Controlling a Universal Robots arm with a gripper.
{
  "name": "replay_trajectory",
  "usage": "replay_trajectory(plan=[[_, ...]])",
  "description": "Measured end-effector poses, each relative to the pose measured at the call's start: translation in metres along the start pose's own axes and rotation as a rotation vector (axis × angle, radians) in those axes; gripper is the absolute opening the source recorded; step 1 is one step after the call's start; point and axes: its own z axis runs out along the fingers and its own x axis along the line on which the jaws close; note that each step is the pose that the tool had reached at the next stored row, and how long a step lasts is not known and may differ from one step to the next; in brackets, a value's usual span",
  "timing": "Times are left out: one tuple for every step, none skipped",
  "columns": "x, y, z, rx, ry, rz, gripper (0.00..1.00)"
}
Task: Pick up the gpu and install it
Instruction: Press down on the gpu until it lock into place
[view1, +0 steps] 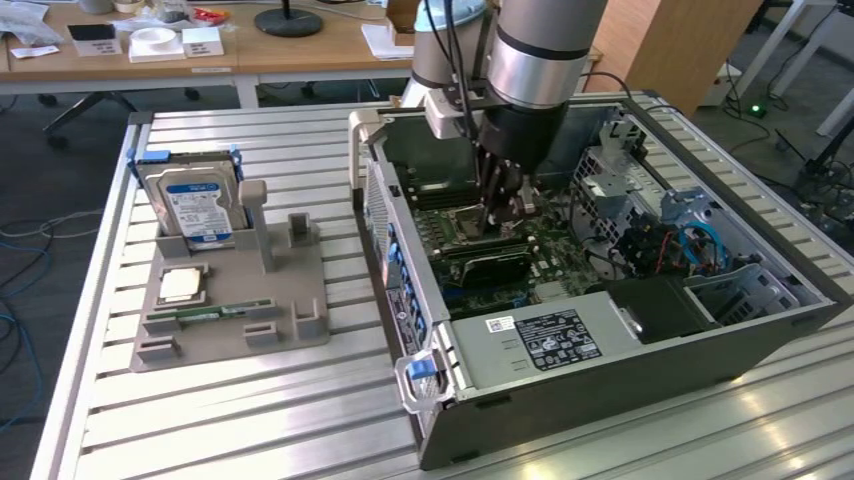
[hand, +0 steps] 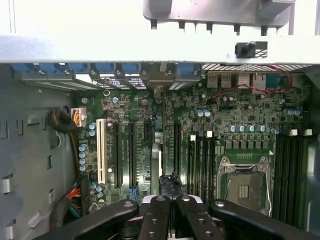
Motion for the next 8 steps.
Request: replay_trajectory(plan=[[0.0, 0.0, -0.0018, 0.0001, 0.0, 0.0, 0.11], [-0.0001, -0.0001, -0.0039, 0.0001, -0.0001, 0.0, 0.11], [-0.0001, -0.0001, -0.0058, 0.0, 0.0, 0.0, 0.11], [-0.0001, -0.0001, -0.0071, 0.0, 0.0, 0.0, 0.11], [-0.0001, -0.0001, -0.0073, 0.0001, -0.0001, 0.0, 0.11], [-0.0001, -0.0001, -0.0073, 0.0001, -0.0002, 0.0, 0.11], [-0.0001, -0.0001, -0.0073, 0.0001, -0.0002, 0.0, 0.11], [-0.0001, -0.0001, -0.0073, 0.0001, -0.0001, 0.0, 0.11]])
